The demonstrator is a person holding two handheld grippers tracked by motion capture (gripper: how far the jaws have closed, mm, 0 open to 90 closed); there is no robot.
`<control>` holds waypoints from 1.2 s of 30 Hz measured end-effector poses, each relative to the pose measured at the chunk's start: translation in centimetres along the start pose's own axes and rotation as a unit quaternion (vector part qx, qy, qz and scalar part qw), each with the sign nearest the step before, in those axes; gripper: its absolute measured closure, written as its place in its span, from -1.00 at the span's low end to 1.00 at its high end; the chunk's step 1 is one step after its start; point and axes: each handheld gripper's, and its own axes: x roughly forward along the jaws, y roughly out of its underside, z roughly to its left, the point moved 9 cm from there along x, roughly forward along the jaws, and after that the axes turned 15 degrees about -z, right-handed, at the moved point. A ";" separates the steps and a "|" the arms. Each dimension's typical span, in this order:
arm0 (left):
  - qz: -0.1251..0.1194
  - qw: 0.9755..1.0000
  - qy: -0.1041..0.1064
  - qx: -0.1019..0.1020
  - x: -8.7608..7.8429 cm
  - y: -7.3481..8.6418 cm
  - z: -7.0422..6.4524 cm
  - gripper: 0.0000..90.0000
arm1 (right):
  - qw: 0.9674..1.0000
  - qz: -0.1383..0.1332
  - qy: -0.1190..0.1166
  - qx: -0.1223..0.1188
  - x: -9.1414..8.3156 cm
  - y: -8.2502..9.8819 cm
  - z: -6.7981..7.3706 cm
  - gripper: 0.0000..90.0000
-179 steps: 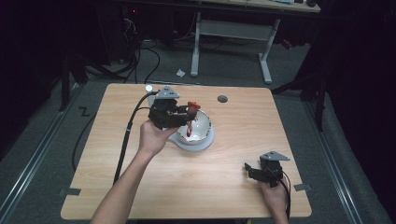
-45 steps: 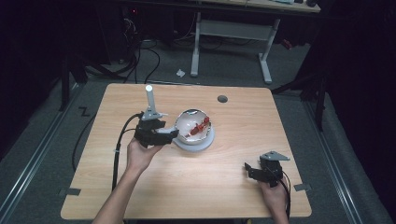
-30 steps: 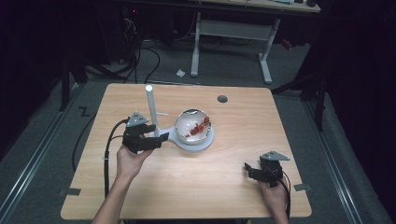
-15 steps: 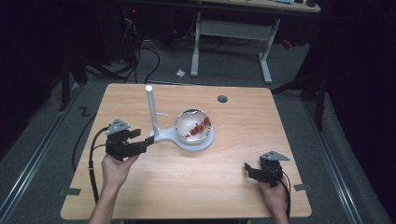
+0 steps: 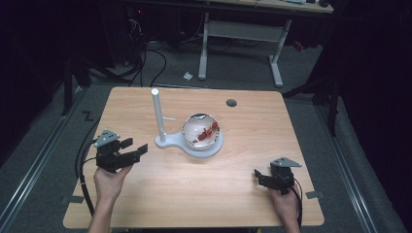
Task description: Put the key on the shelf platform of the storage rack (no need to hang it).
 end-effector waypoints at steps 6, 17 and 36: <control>-0.013 1.000 -0.012 -0.006 -0.7 0.2 0.5 -0.27 | 1.000 0.000 0.000 0.000 0.0 0.0 0.0 -0.40; -0.016 0.999 -0.029 -0.014 -1.8 1.3 1.4 -0.28 | 1.000 0.000 0.000 -0.001 0.0 0.0 0.0 -0.40; 0.001 0.999 -0.040 -0.020 -1.9 4.1 1.8 -0.30 | 1.000 0.000 0.000 0.000 0.0 0.0 0.0 -0.40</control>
